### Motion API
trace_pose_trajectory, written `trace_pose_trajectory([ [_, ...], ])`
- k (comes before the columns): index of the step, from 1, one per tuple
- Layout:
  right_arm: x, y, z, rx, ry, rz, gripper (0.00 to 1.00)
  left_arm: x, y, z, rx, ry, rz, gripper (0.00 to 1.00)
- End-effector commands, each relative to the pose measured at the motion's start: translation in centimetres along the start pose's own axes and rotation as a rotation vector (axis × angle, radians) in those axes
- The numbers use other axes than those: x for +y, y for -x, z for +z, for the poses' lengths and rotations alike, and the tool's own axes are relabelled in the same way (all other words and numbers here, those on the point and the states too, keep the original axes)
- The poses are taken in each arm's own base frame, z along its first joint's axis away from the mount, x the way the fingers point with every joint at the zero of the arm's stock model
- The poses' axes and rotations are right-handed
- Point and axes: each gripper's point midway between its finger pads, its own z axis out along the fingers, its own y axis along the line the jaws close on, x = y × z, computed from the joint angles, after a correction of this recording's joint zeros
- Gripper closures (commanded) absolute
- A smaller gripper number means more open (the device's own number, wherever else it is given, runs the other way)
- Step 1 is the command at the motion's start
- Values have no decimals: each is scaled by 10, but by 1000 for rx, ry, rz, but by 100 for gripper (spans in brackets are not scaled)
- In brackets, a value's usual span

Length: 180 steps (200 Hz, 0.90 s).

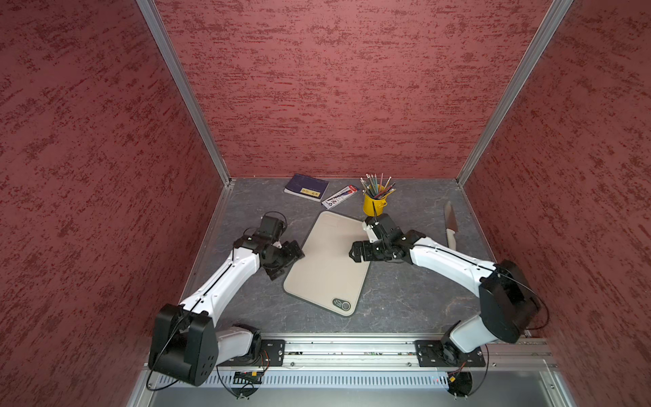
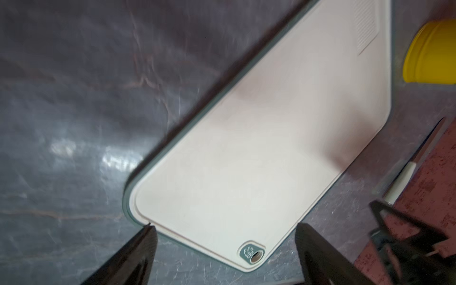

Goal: Align the knife with the edge of the cutting board
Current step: Adjust the work surface at the center of the board, then move the distractor to the center of the board.

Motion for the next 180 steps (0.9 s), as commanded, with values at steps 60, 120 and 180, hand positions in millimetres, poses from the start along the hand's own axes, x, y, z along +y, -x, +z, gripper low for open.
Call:
trace_pose_trajectory([
  [60,-29,84,58,33,-217,-88,2,46,-94,28,149,24,-195,10],
  [120,-55,119,80,-1,-281,-55,2,27,-91,56,182,-41,-203,10],
  [180,-81,148,89,-21,-293,-26,2,14,-86,76,210,-21,-182,10],
])
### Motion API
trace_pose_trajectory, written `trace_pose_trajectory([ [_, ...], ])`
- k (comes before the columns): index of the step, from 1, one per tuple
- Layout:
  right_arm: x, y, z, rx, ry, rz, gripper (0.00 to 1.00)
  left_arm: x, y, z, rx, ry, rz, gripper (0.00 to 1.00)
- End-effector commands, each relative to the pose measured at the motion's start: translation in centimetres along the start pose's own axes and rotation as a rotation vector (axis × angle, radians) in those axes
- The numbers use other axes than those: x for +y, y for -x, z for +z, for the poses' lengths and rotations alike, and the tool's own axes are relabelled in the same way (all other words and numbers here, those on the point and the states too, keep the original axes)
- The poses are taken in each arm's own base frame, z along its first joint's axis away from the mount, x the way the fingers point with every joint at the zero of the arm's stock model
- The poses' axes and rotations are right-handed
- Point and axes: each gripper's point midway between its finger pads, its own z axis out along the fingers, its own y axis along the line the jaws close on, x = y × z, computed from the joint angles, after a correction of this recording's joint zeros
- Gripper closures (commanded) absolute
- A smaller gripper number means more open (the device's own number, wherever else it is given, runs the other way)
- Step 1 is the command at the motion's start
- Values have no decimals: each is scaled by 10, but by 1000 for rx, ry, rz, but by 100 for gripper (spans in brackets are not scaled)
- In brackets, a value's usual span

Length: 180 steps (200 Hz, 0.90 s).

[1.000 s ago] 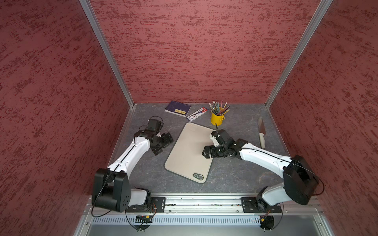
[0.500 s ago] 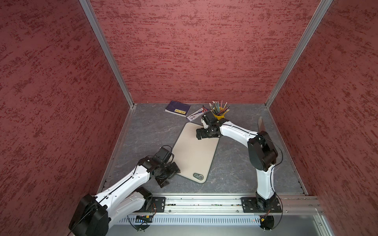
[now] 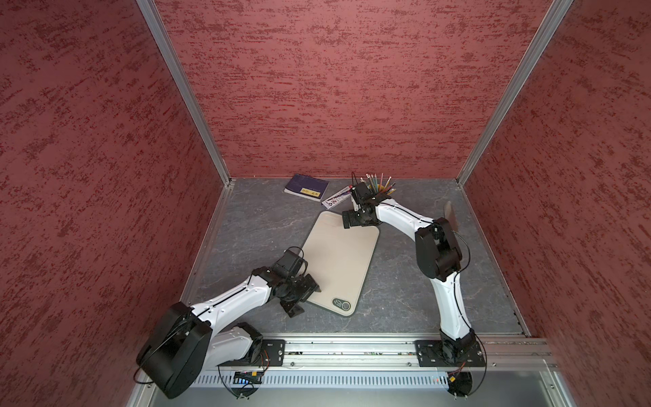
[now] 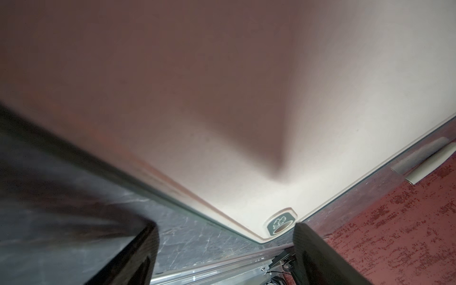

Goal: Align the knife with the edge of the cutting board
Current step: Move the distractor to the center of the board.

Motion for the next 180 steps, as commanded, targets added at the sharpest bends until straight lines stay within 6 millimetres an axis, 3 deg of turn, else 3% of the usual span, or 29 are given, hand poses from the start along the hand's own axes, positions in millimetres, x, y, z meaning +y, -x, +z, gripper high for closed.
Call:
trace_pose_trajectory([
  [1,-12,17,0,-15,-21,1,2,-4,6,12,-11,1,22,11],
  [60,-48,18,25,56,-51,59,2,-4,10,29,12,43,38,10],
  [115,-61,6,36,108,-13,116,2,-9,21,46,23,74,43,10],
  [139,-67,1,37,122,-5,142,2,-18,25,48,27,83,75,10],
  [180,-91,21,25,80,39,257,2,-22,31,48,37,92,90,9],
])
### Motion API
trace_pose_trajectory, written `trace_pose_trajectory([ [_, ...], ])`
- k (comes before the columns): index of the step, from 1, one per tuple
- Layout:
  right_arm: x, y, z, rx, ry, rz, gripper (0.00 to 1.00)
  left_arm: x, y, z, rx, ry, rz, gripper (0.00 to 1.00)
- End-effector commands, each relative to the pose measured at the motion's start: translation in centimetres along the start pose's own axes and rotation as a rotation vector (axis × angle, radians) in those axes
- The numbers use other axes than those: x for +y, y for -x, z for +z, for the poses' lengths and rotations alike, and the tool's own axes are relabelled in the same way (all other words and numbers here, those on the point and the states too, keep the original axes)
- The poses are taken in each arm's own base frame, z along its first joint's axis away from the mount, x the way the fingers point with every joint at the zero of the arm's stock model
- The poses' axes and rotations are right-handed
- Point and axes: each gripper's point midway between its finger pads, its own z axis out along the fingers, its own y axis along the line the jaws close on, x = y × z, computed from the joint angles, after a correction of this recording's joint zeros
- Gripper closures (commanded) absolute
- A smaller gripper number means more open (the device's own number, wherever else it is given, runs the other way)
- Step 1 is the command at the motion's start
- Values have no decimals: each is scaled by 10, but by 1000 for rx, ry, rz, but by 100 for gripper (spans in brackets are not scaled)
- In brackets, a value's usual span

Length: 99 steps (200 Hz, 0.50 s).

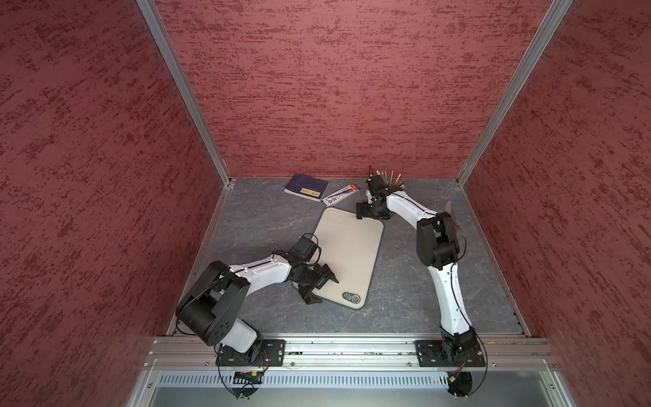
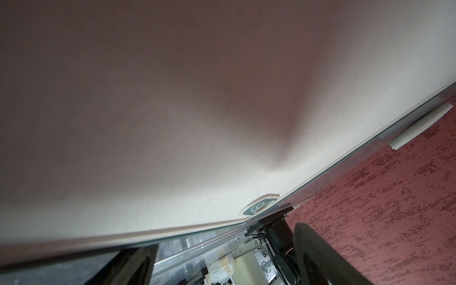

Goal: Align the knife with the edge of the cutting board
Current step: Move the distractor to the center of the board.

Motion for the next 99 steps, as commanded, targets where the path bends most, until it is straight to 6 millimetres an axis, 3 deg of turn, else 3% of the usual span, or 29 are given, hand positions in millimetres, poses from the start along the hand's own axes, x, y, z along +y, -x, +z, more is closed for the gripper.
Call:
trace_pose_trajectory([
  [1,-20,0,-3,29,27,108,2,36,41,10,-165,131,44,10],
  [45,-57,11,-7,19,17,233,2,33,43,9,-162,133,53,9],
  [71,-50,7,0,37,71,256,2,36,46,8,-162,141,47,9],
  [99,-23,-2,9,79,192,259,2,47,51,3,-175,151,22,9],
])
